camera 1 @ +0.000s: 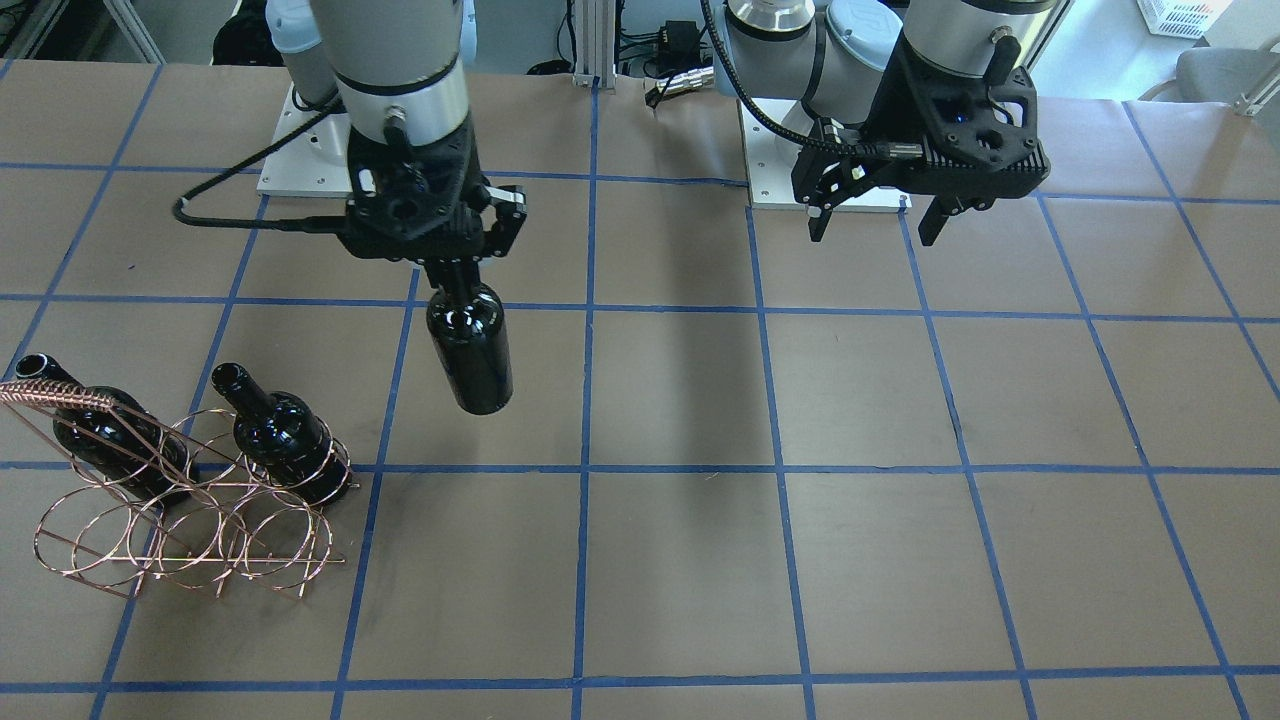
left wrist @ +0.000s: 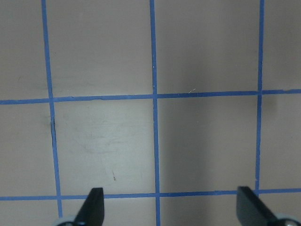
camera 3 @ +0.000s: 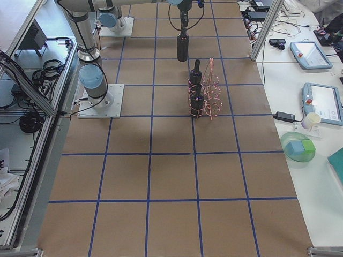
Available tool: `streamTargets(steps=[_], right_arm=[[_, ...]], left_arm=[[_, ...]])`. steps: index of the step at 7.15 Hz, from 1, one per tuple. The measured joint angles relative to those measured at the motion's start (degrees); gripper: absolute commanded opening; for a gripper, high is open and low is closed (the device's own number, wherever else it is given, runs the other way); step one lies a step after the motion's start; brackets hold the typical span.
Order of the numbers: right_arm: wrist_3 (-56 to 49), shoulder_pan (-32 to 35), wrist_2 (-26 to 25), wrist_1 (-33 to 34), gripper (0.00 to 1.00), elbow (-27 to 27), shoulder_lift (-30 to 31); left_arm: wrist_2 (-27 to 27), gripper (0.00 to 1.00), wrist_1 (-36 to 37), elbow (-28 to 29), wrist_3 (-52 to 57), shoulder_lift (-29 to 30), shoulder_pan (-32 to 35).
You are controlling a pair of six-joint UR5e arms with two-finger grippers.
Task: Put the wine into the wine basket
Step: 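Lift the bottle with the right gripper and carry it to the wire rack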
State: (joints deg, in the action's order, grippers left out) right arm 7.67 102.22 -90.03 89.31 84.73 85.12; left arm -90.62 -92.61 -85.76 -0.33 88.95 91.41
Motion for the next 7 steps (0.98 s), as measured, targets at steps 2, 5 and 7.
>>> streamTargets(steps=[2,5,7], right_arm=[[-5.9,-6.1,-0.8,-6.4,0.00,-0.2,4.1],[-17.9,-14.8,-3.4,-10.7,0.00,-0.6,6.3],[-27.0,-20.4,-4.6,-10.6,0.00,-1.3,6.3]], left_arm=[[0.0,1.00,0.1,0.0,0.1,0.0,0.0],[0.0,1.00,0.0,0.0,0.0,-0.1,0.0],[0.1,1.00,0.0,0.0,0.0,0.0,0.0]])
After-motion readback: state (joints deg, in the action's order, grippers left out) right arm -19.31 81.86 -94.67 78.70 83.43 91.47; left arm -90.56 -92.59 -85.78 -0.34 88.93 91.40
